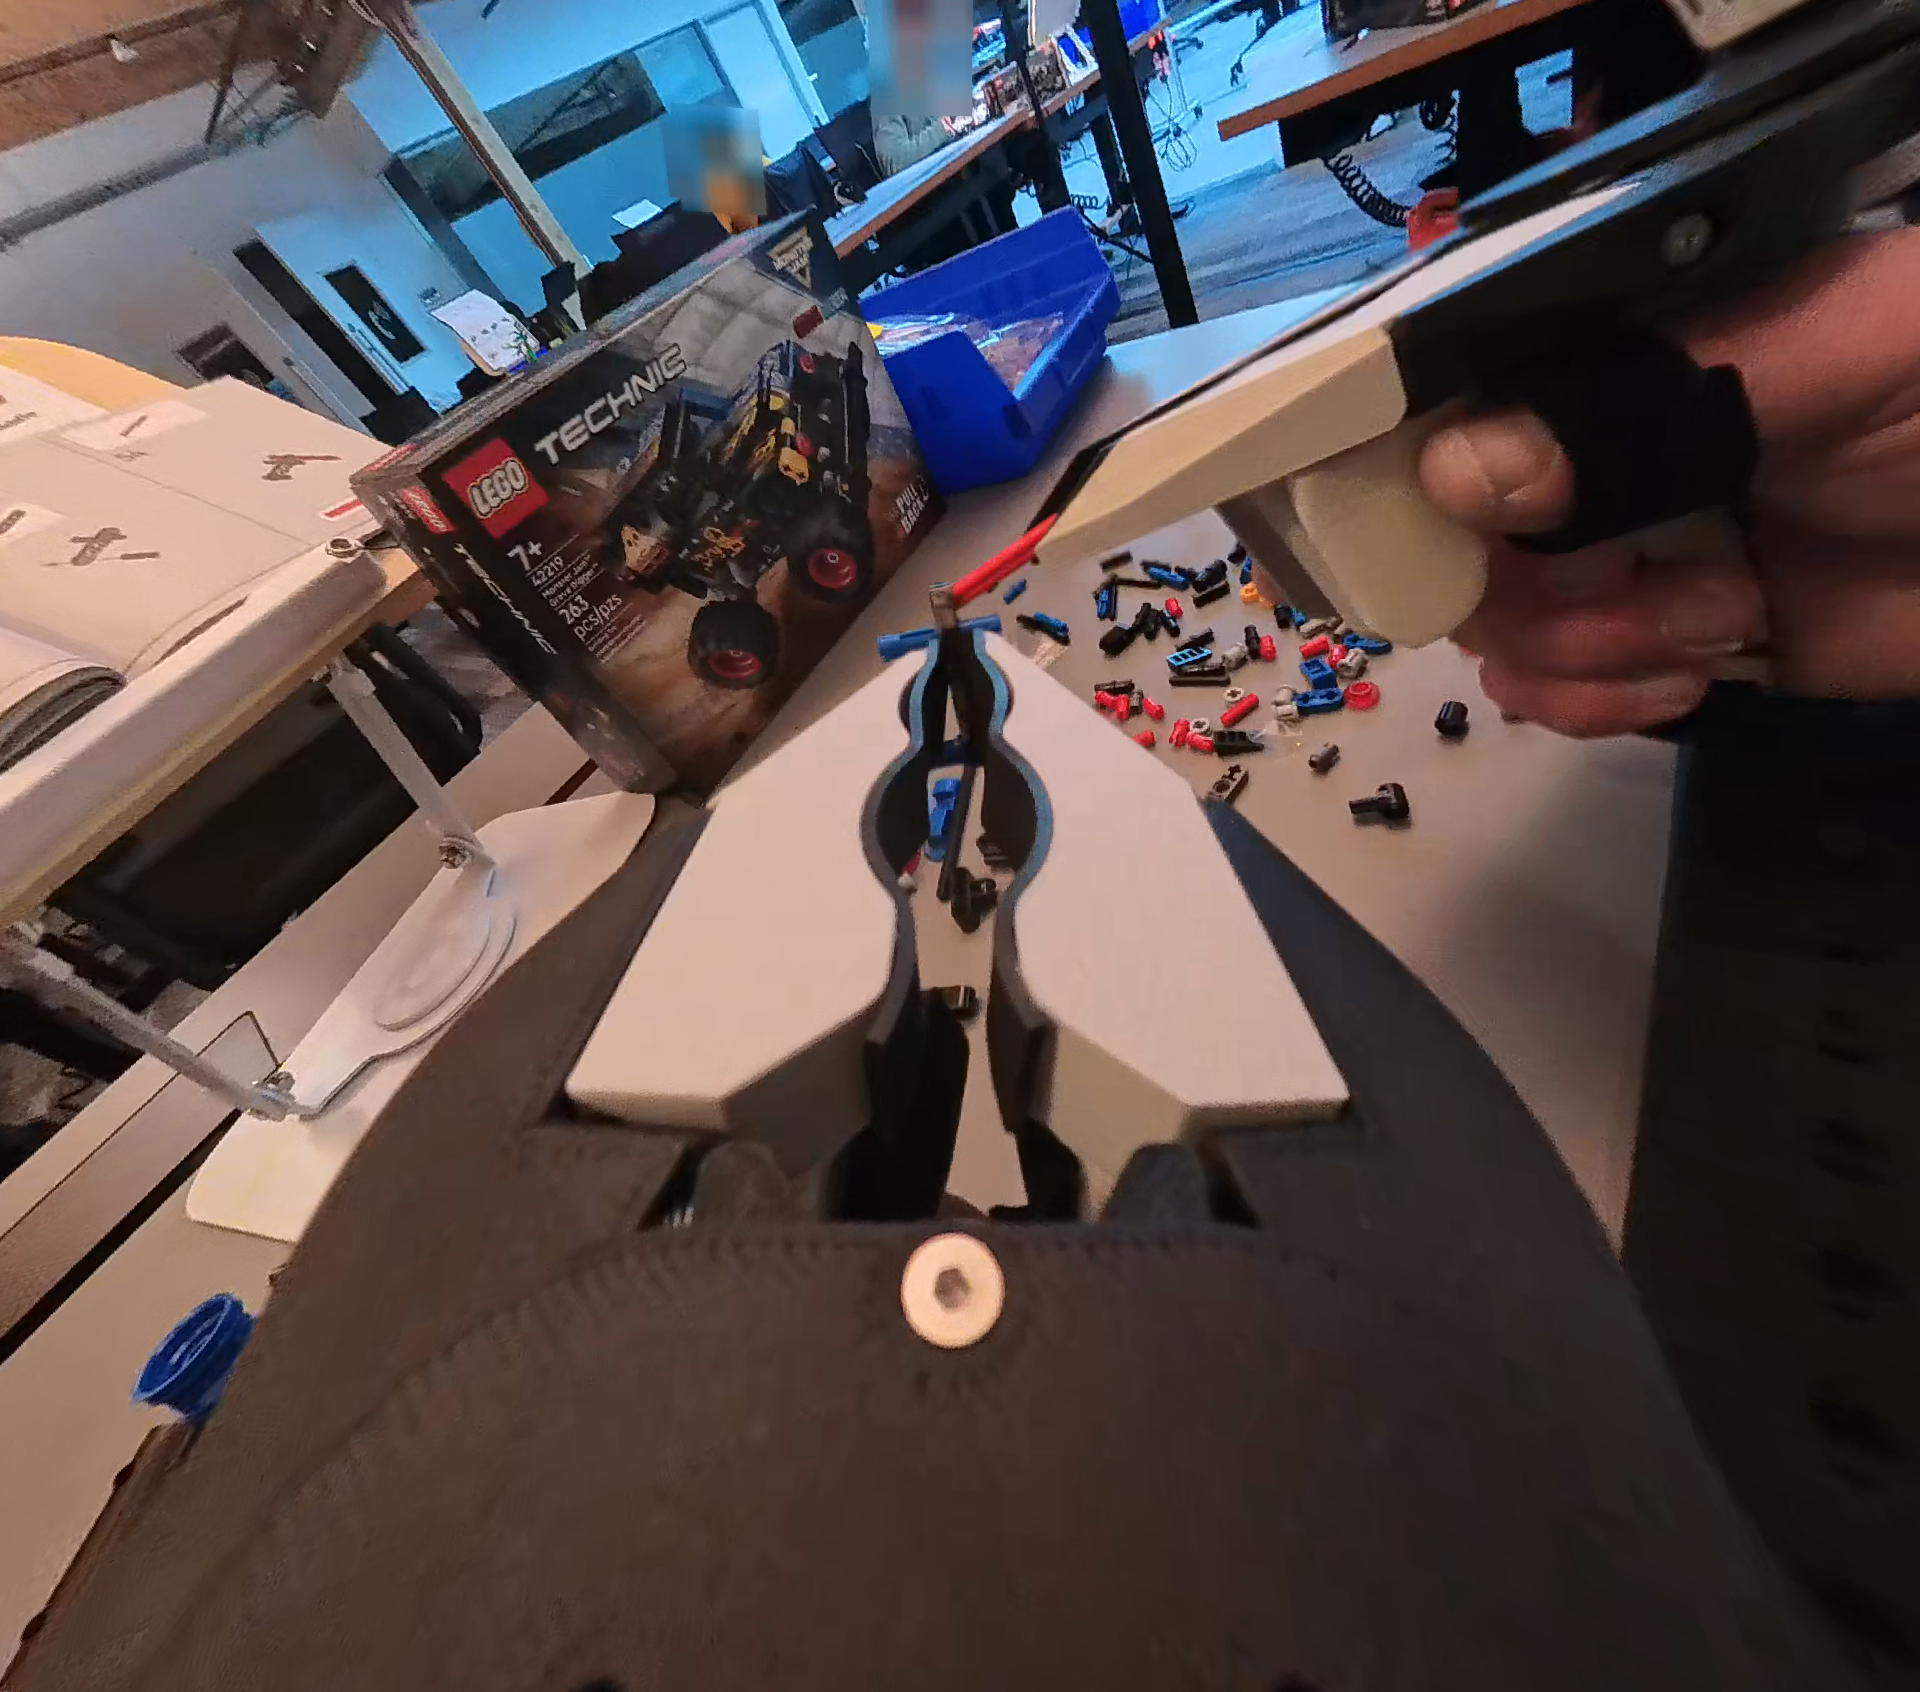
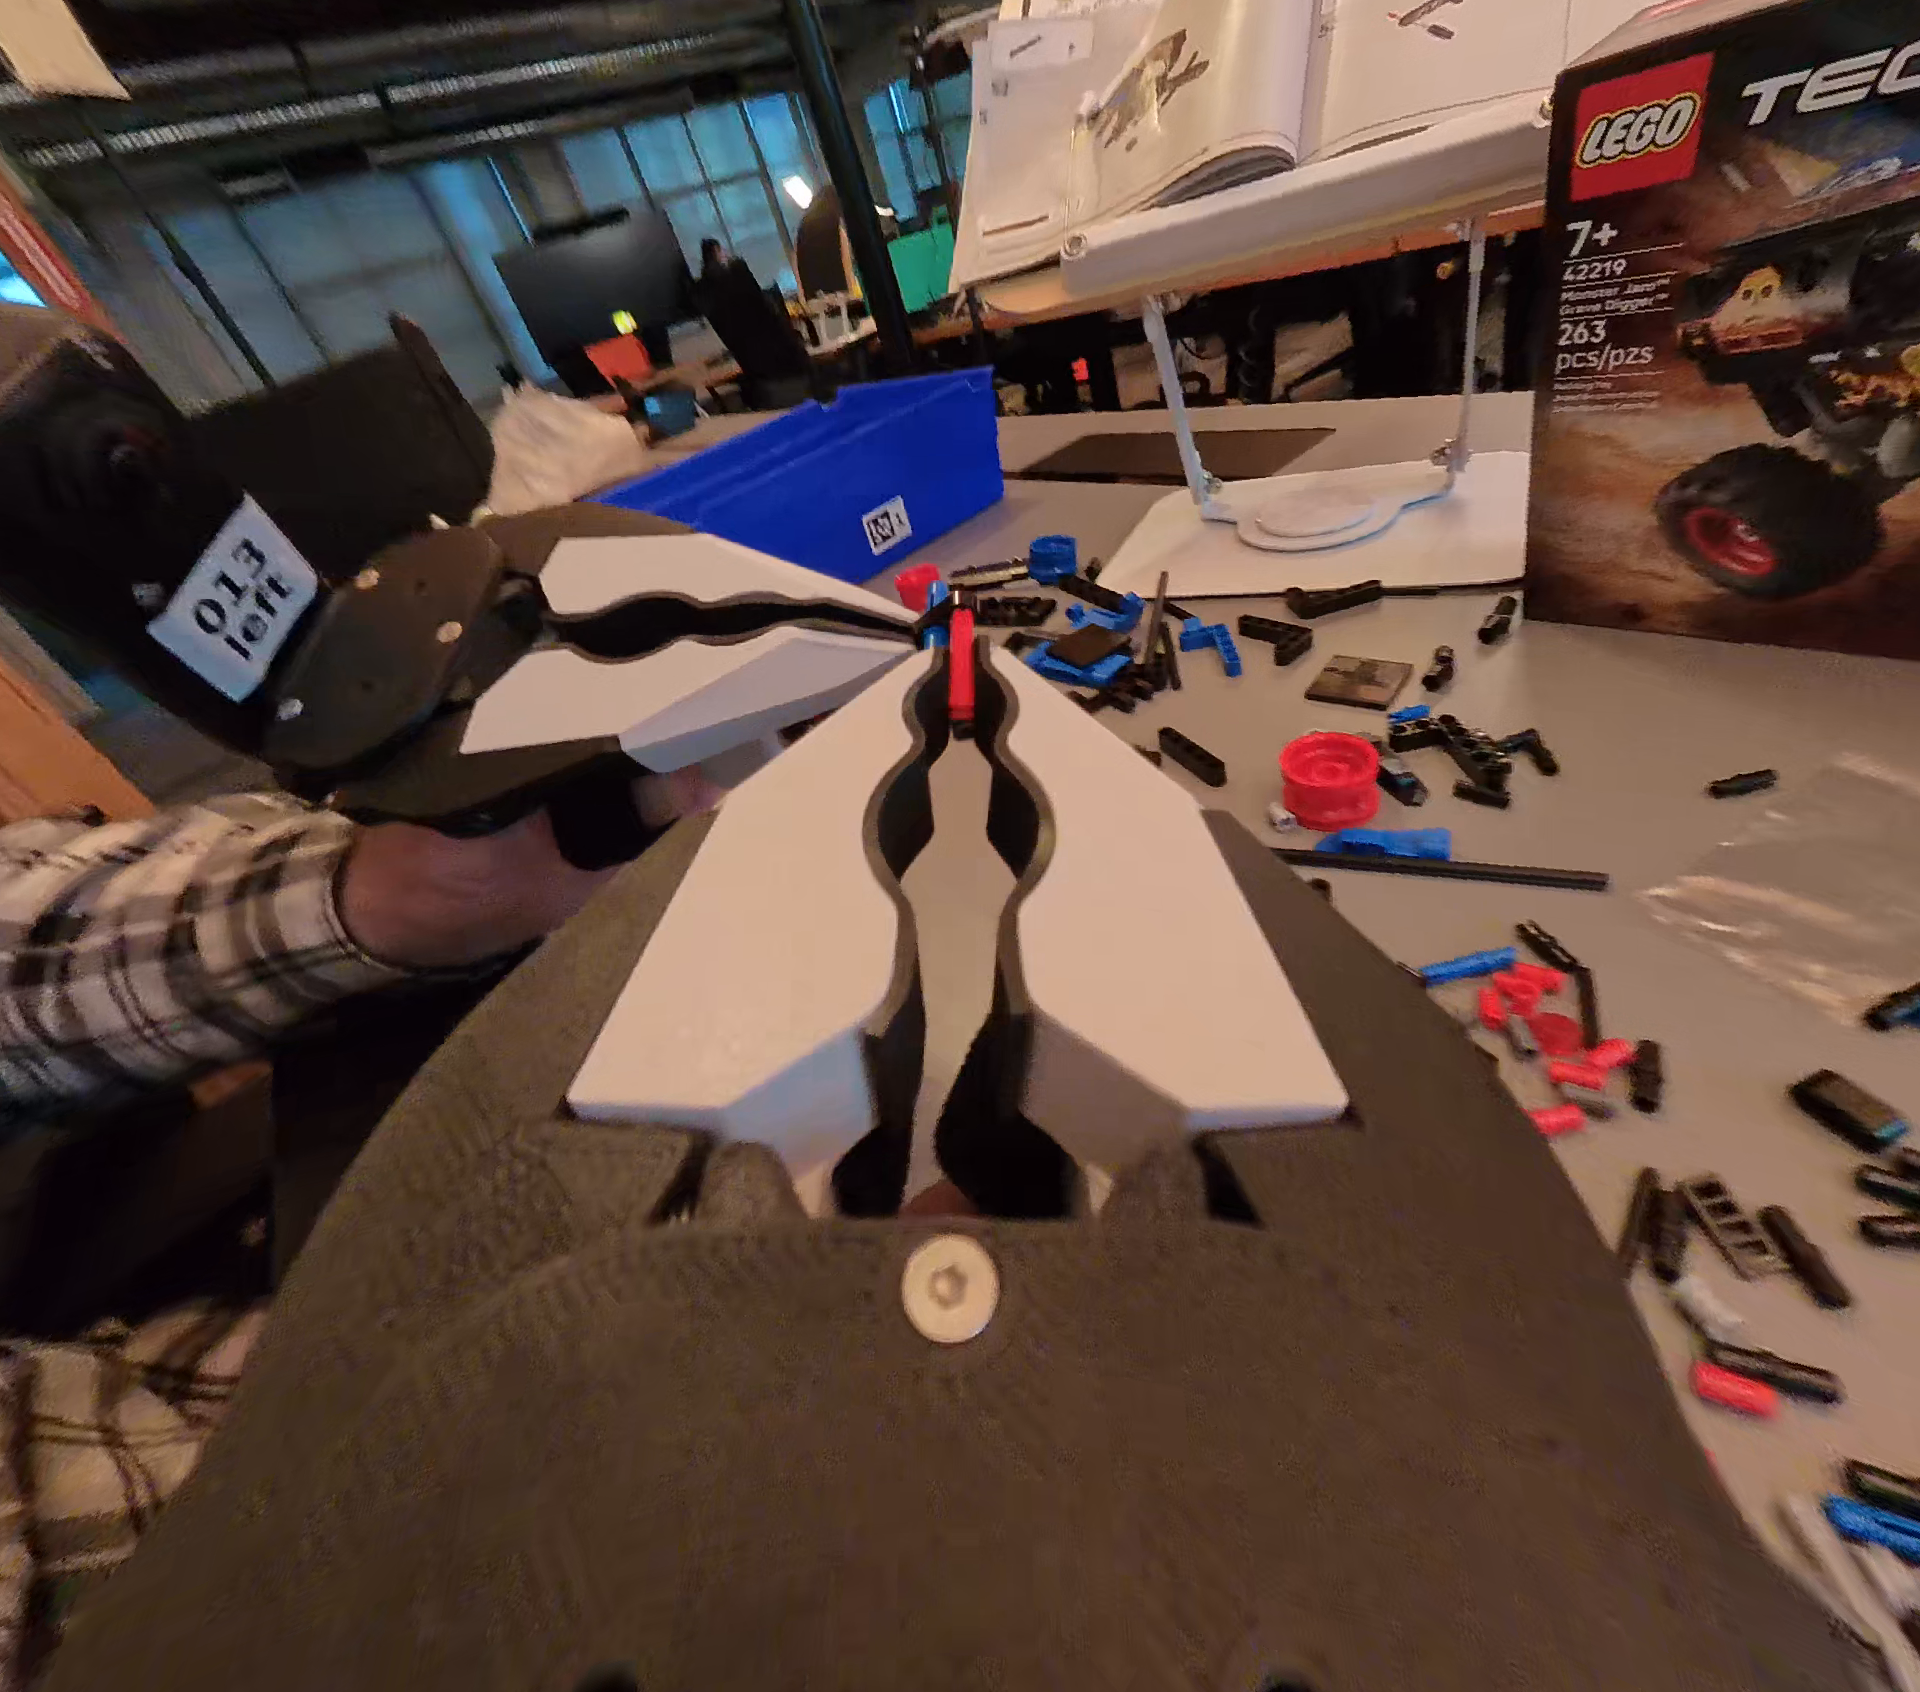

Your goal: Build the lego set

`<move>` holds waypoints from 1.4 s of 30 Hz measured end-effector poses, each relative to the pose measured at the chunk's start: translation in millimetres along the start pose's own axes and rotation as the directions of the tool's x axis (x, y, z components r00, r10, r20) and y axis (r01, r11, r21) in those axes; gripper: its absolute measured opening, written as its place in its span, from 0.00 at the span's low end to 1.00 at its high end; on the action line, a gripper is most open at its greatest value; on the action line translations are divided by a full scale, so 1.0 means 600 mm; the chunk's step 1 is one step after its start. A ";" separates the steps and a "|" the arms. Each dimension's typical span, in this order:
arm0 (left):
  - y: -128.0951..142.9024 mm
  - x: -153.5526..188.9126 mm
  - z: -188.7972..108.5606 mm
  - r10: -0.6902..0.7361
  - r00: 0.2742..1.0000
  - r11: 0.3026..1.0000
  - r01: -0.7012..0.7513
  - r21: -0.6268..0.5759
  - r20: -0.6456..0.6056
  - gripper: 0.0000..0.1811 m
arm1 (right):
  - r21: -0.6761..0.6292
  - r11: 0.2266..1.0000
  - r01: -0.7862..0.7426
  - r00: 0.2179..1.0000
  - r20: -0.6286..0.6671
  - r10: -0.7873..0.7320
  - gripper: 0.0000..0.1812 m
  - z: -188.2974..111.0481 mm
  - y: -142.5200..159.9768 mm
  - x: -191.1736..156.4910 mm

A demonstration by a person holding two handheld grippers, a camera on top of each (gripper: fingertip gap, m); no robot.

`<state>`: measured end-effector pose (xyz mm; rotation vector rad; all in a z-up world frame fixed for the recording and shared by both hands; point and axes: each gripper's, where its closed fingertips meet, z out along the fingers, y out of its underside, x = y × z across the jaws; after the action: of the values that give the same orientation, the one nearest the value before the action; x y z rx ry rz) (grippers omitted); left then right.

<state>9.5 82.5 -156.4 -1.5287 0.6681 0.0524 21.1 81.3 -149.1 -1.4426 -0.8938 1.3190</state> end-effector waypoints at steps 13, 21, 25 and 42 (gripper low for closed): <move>-0.033 -0.016 -0.013 -0.024 0.999 0.995 0.019 0.101 0.048 0.00 | 0.162 0.973 -0.167 0.985 0.076 0.156 0.00 0.007 -0.031 -0.020; -0.046 -0.019 -0.020 0.005 0.997 0.991 -0.015 0.132 0.076 0.00 | 0.227 0.952 -0.207 0.977 0.091 0.191 0.00 0.007 -0.039 -0.031; -0.050 -0.019 -0.023 0.066 0.992 0.989 -0.079 0.128 0.104 0.00 | 0.228 0.949 -0.217 0.975 0.100 0.199 0.00 0.007 -0.042 -0.034; -0.063 -0.021 -0.034 0.141 0.982 0.975 -0.160 0.154 0.126 0.00 | 0.194 0.933 -0.303 0.939 0.229 0.258 0.00 0.008 -0.049 -0.043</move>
<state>7.9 65.4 -114.9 -1.3054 0.6791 0.1950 14.6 65.7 -113.3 -1.3072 -0.6500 1.7479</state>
